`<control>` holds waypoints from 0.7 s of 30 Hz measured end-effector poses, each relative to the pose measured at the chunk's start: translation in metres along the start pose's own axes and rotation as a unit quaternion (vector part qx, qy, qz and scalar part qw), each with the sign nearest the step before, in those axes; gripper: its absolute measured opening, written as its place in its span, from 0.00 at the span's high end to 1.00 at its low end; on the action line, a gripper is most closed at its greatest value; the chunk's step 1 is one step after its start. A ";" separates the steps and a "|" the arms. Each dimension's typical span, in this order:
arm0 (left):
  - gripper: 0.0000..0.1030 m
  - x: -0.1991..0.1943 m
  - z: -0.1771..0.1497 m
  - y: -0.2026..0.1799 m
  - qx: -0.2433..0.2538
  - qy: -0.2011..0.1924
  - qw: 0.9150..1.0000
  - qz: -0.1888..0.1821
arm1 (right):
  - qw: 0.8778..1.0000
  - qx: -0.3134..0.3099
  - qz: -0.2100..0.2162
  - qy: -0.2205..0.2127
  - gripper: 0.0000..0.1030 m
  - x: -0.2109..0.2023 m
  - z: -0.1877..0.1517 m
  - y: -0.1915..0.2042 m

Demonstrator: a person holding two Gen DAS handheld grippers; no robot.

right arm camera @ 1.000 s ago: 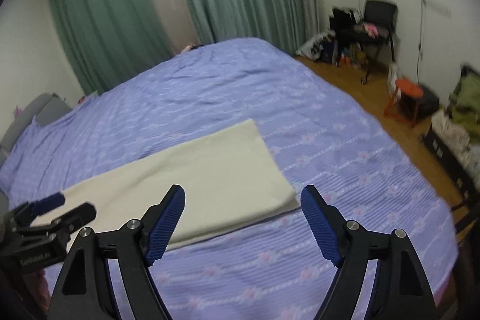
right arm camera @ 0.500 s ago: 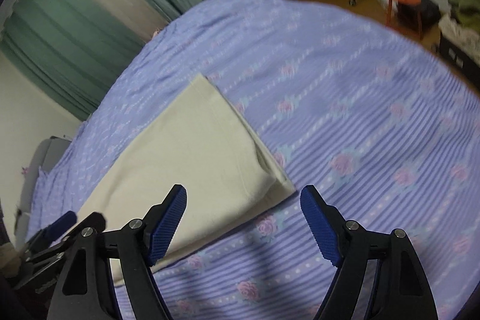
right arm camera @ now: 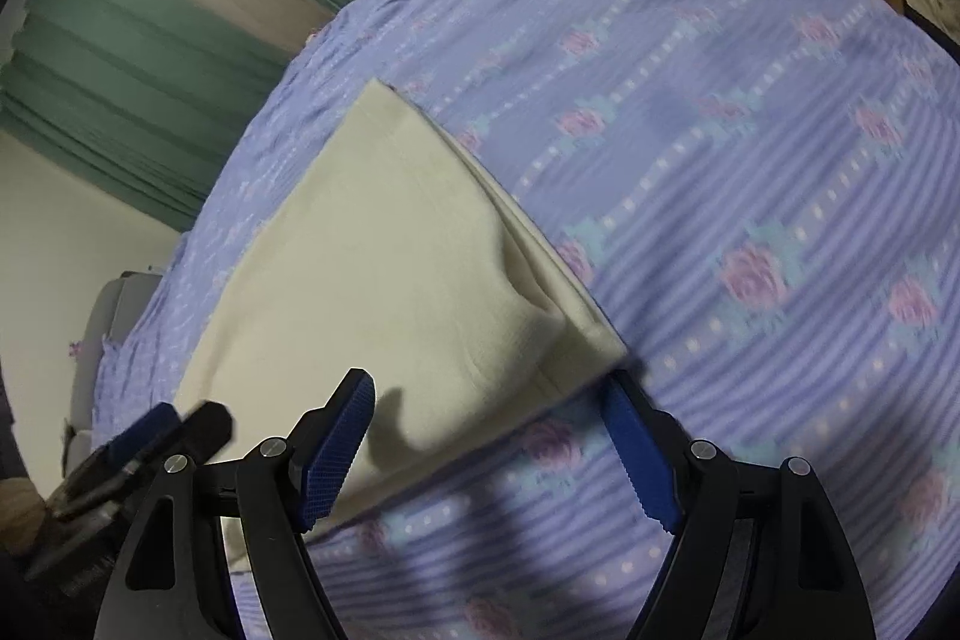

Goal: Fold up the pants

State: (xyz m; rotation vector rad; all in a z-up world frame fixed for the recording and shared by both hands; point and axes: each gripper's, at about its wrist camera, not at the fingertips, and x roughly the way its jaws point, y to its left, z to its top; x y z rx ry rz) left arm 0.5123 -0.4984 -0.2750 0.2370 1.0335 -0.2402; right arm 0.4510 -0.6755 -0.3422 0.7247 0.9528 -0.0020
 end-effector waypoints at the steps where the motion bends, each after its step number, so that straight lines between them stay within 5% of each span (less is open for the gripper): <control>1: 0.11 0.001 0.000 0.000 -0.002 0.002 1.000 -0.001 | 1.000 -0.001 0.008 -0.007 0.28 -0.003 0.004 0.002; 8: 0.11 0.002 -0.004 0.006 -0.018 0.002 1.000 -0.010 | 0.999 -0.014 0.010 -0.041 0.38 -0.015 0.008 0.010; 14: 0.11 -0.002 -0.010 0.004 -0.002 0.004 1.000 -0.011 | 0.999 0.015 -0.019 -0.021 0.59 0.008 0.014 -0.004; 16: 0.11 -0.005 -0.011 0.004 0.001 0.001 1.000 -0.012 | 0.999 0.030 -0.009 -0.025 0.80 0.002 0.017 -0.006; 21: 0.11 -0.015 -0.014 0.011 -0.011 0.002 1.000 -0.014 | 0.997 -0.016 -0.060 -0.042 0.82 -0.011 0.021 0.013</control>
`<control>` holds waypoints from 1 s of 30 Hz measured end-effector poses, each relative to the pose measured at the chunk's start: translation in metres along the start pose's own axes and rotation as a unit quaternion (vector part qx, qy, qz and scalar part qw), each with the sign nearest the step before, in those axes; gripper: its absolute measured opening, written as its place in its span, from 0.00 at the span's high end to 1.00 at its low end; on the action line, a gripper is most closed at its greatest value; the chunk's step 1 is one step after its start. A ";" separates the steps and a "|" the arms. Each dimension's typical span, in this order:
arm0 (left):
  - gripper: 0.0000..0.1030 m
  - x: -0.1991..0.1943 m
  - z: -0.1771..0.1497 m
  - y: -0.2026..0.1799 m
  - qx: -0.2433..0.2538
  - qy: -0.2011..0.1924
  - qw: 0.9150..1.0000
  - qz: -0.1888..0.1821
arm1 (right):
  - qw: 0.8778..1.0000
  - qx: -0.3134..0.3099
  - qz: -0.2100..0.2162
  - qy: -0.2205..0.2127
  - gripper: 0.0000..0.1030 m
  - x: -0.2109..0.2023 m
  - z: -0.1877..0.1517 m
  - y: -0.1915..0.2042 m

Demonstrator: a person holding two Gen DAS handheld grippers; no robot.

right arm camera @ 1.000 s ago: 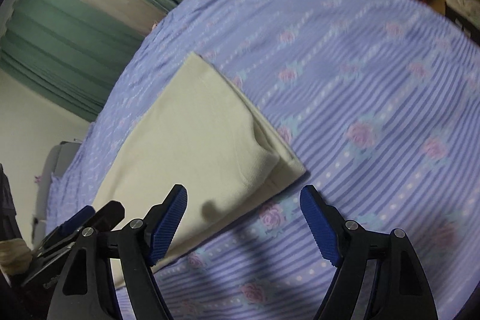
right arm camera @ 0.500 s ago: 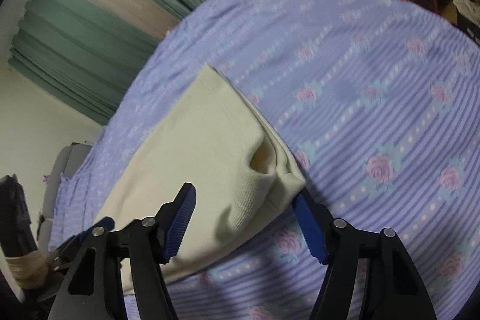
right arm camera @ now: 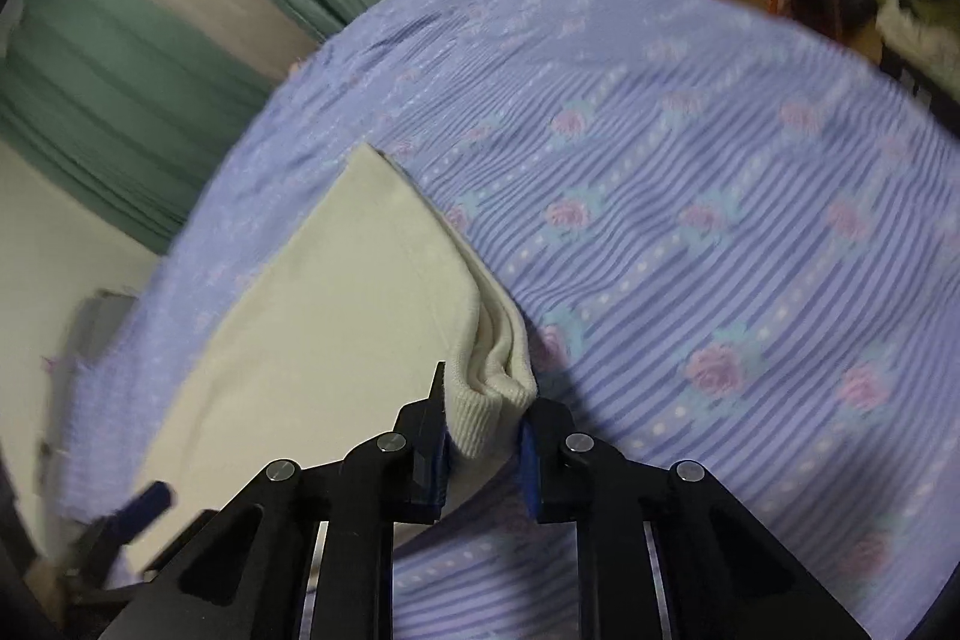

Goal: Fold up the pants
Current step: 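Grasp the leg end with the right tool and fold it back over the strip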

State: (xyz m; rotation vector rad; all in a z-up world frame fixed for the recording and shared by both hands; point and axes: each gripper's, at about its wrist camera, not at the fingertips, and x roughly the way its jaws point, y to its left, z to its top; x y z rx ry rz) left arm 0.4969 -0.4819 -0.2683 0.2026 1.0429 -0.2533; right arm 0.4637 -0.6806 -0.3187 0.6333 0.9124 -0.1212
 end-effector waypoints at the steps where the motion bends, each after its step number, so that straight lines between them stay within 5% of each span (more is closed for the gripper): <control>1: 0.11 -0.001 -0.001 0.002 0.000 0.000 1.000 0.002 | 1.000 -0.005 -0.009 0.001 0.82 0.001 -0.001 0.002; 5: 0.11 -0.008 -0.009 0.018 -0.008 0.008 1.000 0.013 | 1.000 -0.003 -0.023 0.017 0.82 0.003 0.002 0.004; 11: 0.11 -0.045 -0.024 0.070 -0.074 0.011 0.997 0.024 | 0.990 -0.128 -0.048 -0.033 0.82 -0.047 0.015 0.073; 14: 0.11 -0.073 -0.034 0.098 -0.098 0.000 0.995 0.034 | 0.976 -0.205 -0.052 -0.056 0.82 -0.069 0.018 0.121; 20: 0.11 -0.136 -0.062 0.171 -0.169 -0.029 0.983 0.066 | 0.933 -0.350 -0.033 -0.082 0.82 -0.092 0.001 0.226; 30: 0.11 -0.194 -0.131 0.288 -0.226 -0.042 0.967 0.113 | 0.847 -0.528 -0.006 -0.061 0.82 -0.090 -0.104 0.377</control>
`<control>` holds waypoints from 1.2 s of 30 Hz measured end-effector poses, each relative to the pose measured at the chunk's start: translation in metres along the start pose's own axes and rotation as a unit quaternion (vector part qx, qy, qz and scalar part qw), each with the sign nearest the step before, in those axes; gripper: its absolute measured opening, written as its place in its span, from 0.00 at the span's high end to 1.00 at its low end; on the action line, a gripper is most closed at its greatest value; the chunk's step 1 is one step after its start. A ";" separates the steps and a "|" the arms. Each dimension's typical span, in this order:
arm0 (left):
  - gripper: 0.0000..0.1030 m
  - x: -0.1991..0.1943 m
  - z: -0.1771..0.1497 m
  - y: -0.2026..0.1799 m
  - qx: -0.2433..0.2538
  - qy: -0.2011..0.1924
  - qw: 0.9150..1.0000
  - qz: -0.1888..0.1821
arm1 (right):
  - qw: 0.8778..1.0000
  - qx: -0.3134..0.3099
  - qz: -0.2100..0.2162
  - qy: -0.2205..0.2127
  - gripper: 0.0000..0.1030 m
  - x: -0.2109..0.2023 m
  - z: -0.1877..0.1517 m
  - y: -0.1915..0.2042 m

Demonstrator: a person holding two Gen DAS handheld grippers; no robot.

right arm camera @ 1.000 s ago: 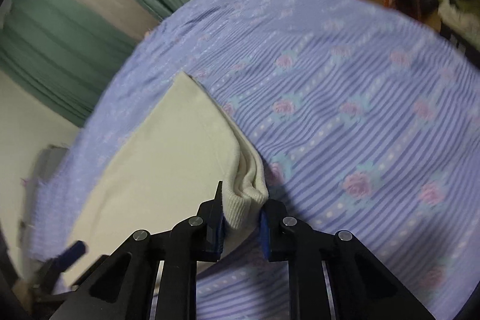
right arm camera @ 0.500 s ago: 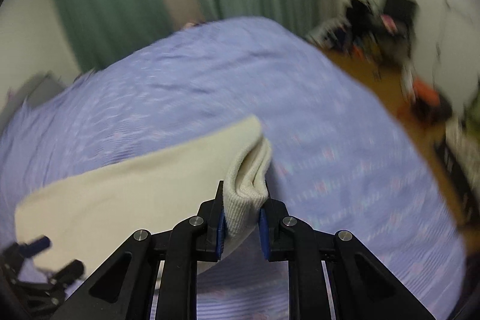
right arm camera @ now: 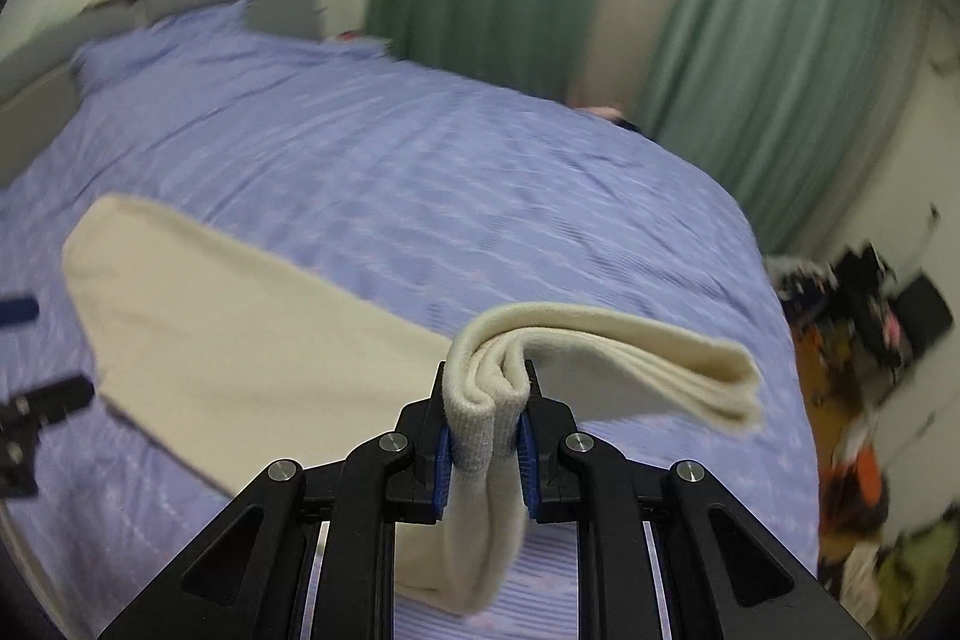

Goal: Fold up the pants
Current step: 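Grasp the leg end with the right tool and fold it back over the strip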

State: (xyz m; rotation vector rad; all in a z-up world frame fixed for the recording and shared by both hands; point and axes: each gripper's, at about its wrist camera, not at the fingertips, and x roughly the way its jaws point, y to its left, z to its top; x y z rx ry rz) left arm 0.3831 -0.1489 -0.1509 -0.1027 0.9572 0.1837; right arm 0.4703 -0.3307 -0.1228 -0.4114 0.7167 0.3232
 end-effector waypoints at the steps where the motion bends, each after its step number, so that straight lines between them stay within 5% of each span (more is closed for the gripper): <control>1: 0.11 -0.001 -0.001 0.018 -0.004 0.001 1.000 0.005 | 1.000 -0.017 0.003 0.003 0.82 0.001 0.006 0.018; 11: 0.11 -0.003 -0.013 0.131 -0.028 0.030 0.999 0.004 | 0.995 -0.081 0.034 0.043 0.82 0.011 0.033 0.145; 23: 0.11 0.038 -0.024 0.189 0.007 0.067 0.998 0.003 | 0.981 -0.126 0.049 0.139 0.81 0.077 0.013 0.267; 28: 0.11 0.046 -0.025 0.202 0.011 0.074 0.997 0.013 | 0.977 -0.076 0.114 0.161 0.53 0.087 0.011 0.281; 33: 0.11 0.040 -0.019 0.204 0.017 0.062 0.998 0.015 | 0.984 -0.040 0.122 0.121 0.48 0.052 0.016 0.276; 36: 0.11 0.035 -0.016 0.195 0.034 0.045 0.998 -0.003 | 0.991 0.016 0.100 0.087 0.29 0.029 0.014 0.248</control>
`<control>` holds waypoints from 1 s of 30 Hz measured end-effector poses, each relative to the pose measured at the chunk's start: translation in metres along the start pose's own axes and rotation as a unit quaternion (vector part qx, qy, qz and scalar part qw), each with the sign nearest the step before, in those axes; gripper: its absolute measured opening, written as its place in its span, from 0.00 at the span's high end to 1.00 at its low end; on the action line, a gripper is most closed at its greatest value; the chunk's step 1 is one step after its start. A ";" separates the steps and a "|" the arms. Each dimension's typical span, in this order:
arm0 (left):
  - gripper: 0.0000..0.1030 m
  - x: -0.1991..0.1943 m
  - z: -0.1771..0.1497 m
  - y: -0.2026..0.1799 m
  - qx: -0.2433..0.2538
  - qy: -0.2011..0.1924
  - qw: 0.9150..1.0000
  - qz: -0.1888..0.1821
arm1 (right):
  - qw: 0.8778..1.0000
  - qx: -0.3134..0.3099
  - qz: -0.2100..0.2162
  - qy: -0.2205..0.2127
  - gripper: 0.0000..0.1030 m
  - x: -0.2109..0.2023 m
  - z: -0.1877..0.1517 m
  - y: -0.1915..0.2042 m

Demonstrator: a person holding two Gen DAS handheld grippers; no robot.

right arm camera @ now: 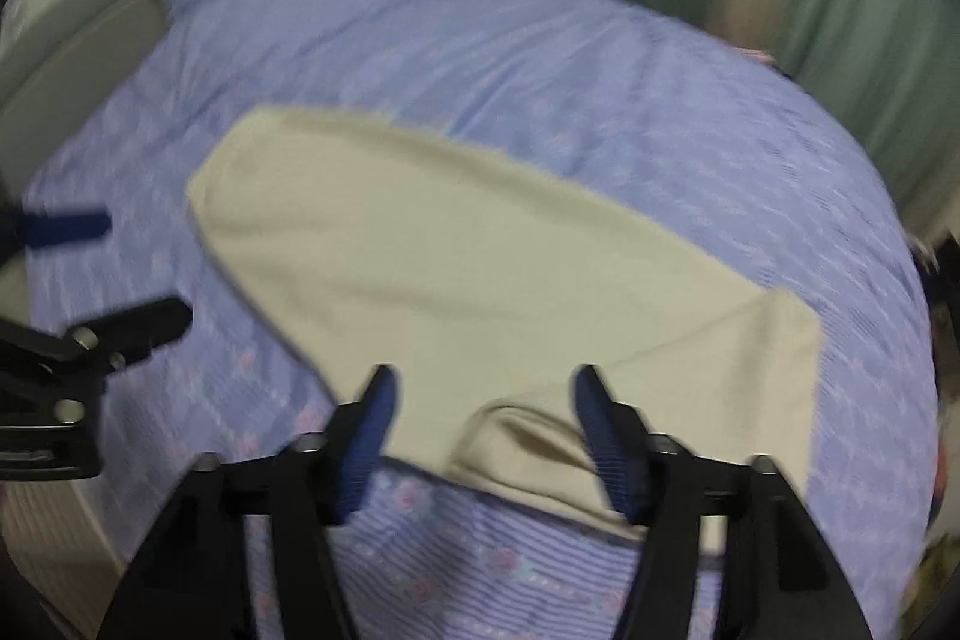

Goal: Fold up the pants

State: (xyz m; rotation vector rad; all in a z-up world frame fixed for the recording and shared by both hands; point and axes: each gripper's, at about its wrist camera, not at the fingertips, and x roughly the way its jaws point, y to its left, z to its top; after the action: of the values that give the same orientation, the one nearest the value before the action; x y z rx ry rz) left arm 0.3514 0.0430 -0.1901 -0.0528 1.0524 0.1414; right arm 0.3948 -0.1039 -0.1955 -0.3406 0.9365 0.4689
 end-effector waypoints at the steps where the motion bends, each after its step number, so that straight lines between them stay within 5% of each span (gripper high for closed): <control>1: 0.11 0.000 0.001 -0.005 0.008 -0.005 1.000 -0.008 | 0.999 0.031 -0.014 -0.018 0.28 -0.013 -0.006 -0.018; 8: 0.11 0.027 0.011 -0.064 0.041 -0.014 0.997 -0.069 | 0.979 0.201 -0.027 -0.022 0.26 -0.022 -0.043 -0.128; 14: 0.11 0.061 0.020 -0.117 0.086 -0.006 0.991 -0.098 | 0.950 0.312 0.001 -0.025 0.26 0.002 -0.077 -0.192; 21: 0.11 0.089 0.022 -0.160 0.174 0.006 0.980 -0.099 | 0.939 0.344 0.020 -0.001 0.26 0.042 -0.093 -0.205; 29: 0.11 0.101 0.021 -0.162 0.162 0.028 0.982 -0.098 | 0.929 0.365 0.044 0.036 0.26 0.076 -0.102 -0.204; 30: 0.11 0.099 0.021 -0.159 0.156 0.028 0.982 -0.099 | 0.928 0.368 0.044 0.038 0.35 0.076 -0.103 -0.205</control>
State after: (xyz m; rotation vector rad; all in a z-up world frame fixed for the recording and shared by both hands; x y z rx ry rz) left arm 0.4401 -0.1032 -0.2698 0.1230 1.1083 -0.2073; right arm 0.4698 -0.3091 -0.3001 0.3703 1.1365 0.1583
